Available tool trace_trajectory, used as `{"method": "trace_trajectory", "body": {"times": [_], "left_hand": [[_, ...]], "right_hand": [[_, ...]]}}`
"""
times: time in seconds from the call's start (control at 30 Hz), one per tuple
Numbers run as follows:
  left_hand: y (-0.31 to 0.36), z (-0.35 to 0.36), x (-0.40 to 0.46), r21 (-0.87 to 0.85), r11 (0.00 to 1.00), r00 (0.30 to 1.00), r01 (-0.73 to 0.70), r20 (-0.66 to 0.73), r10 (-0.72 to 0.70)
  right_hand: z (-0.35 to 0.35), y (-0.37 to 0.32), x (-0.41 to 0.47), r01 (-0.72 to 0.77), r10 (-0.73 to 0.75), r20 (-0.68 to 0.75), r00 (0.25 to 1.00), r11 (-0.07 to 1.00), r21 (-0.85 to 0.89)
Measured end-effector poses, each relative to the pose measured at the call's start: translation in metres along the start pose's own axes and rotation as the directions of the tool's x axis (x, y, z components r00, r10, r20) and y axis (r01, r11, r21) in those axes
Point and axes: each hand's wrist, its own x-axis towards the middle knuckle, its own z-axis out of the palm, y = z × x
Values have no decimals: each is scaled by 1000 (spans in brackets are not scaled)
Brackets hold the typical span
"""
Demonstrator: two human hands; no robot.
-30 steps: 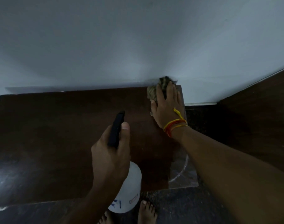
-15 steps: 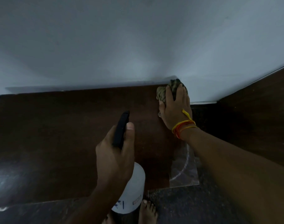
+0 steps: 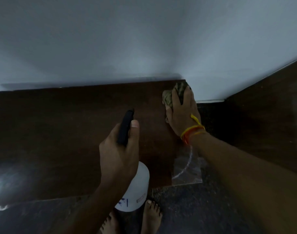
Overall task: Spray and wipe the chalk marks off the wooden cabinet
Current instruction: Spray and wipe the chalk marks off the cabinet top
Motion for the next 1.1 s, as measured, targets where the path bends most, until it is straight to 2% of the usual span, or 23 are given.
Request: {"method": "trace_trajectory", "body": {"times": [0.17, 0.4, 0.53, 0.63, 0.77, 0.9, 1.1], "left_hand": [[-6, 3, -6, 23, 1000, 1000, -8, -7, 9], [1, -1, -17, 7, 1000, 1000, -12, -2, 12], [-5, -2, -19, 11, 1000, 999, -14, -29, 14], [-16, -3, -25, 29, 999, 999, -28, -42, 30], [-23, -6, -36, 58, 998, 998, -39, -39, 41], [-25, -11, -49, 50, 998, 998, -50, -45, 52], [-33, -21, -64, 45, 996, 997, -73, -30, 75]], "right_hand": [[4, 1, 8, -6, 6, -1, 1000, 1000, -8], [4, 3, -75, 4, -4, 41, 999, 1000, -12], [6, 7, -48, 34, -33, 29, 999, 997, -62], [10, 7, -41, 0, 2, 46, 999, 999, -39], [9, 4, -85, -6, 7, 24, 1000, 1000, -28], [4, 4, -135, -7, 9, 81, 997, 1000, -24], [4, 2, -107, -32, 35, 76, 996, 999, -42]]}}
